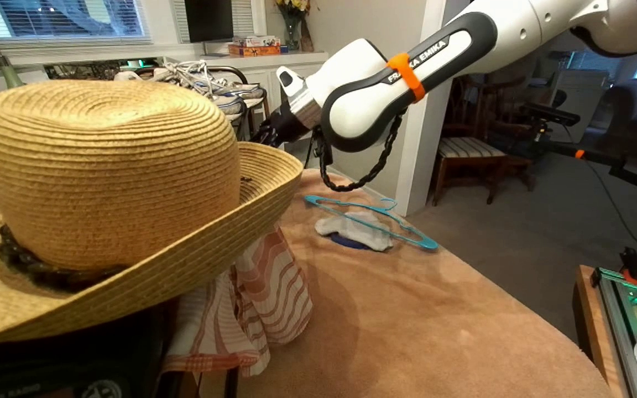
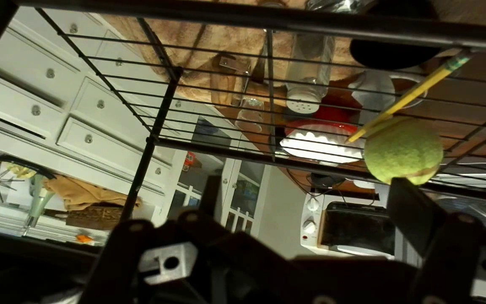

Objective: Put the yellow pencil on the bottom shelf of the rack.

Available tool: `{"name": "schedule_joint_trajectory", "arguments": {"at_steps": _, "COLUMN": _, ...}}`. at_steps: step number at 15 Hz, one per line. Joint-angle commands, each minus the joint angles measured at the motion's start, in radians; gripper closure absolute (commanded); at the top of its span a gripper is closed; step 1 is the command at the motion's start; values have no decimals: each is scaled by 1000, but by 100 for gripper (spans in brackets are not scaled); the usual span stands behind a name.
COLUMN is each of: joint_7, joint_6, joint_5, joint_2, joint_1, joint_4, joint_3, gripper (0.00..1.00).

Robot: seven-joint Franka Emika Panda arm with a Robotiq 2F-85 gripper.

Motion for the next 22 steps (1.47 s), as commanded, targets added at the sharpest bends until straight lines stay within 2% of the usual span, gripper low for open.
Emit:
{"name": "schedule_joint_trajectory", "arguments": {"at_steps": 1, "joint_7": -73, "joint_6": -46, "joint_5": -14, "joint_2": -118, "joint_1": -177, "joint_4": -176, "joint_3": 150, "gripper": 0}}
{"name": "schedule_joint_trajectory", "arguments": {"at_steps": 6, "joint_7": -164, "joint_6": -185, "joint_5": 9, "joint_2": -249, "joint_1": -404, "joint_4": -273, "joint_3": 356, "gripper": 0}}
{"name": "schedule_joint_trajectory", "arguments": {"at_steps": 8, "joint_7": -235, "joint_6": -331, "joint_5": 28, "joint_2": -274, "joint_1": -527, "joint_4": -261, "joint_3": 483, "gripper": 0}}
{"name": "schedule_joint_trajectory", "arguments": {"at_steps": 10, "joint_7": -286, "joint_6": -485, "joint_5": 36, "joint_2": -320, "joint_1": -620, "joint_4": -232, "joint_3": 568, "gripper": 0}}
{"name": "schedule_joint_trajectory", "arguments": {"at_steps": 11, "joint_7": -327, "joint_6": -554, "joint_5": 98, "joint_2": -381, "joint_1": -623, "joint_4": -224, "joint_3": 557, "gripper": 0}}
{"name": "schedule_joint_trajectory", "arguments": {"at_steps": 13, "joint_7": -384, "joint_6": -688, "joint_5": 141, "joint_2": -462, "joint_1": -652, "joint_4": -187, "joint_3": 555, "gripper": 0}}
{"name": "schedule_joint_trajectory", "arguments": {"at_steps": 15, "joint_7": -400, "joint_6": -778, "joint_5": 183, "joint_2": -567, "joint_1": -620, "joint_4": -158, "joint_3": 481, "gripper": 0}}
{"name": "schedule_joint_trajectory", "arguments": {"at_steps": 17, "joint_7": -350, "joint_6": -860, "joint_5": 197, "joint_2": -662, "joint_1": -536, "joint_4": -134, "joint_3": 354, "gripper": 0}}
{"name": "schedule_joint_trajectory", "arguments": {"at_steps": 20, "joint_7": -229, "joint_6": -1016, "joint_5": 141, "joint_2": -726, "joint_1": -334, "joint_4": -97, "joint_3": 121, "gripper": 0}}
{"name": "schedule_joint_trajectory", "arguments": {"at_steps": 22, "joint_7": -110, "joint_6": -1099, "joint_5": 137, "joint_2": -720, "joint_1": -170, "joint_4": -62, "joint_3": -39, "gripper": 0}}
